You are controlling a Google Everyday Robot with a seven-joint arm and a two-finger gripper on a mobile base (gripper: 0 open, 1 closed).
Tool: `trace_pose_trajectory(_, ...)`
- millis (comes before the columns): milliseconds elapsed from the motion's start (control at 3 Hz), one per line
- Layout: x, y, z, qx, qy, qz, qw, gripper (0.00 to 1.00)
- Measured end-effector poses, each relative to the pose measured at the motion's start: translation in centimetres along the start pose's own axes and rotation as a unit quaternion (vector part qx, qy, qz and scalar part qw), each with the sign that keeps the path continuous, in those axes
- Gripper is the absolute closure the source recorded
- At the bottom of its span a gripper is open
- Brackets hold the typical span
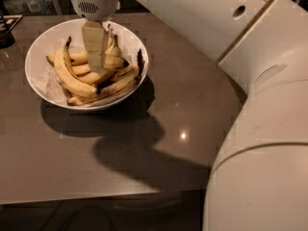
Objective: Pick banana from white bowl
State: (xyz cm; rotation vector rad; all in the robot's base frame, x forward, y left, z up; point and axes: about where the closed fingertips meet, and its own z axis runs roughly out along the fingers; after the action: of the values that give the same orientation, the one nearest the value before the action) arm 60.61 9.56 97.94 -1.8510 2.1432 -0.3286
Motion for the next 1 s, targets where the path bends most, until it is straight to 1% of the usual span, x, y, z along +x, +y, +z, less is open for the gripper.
trace_pose_trajectory(333, -0.9, 0.4, 0.9, -0.015, -0.001, 0.005, 0.9999, 0.10)
trace_pose_trajectory(1000, -2.6, 0.7, 2.3, -0.037, -0.002, -0.008, 0.9993, 0.10)
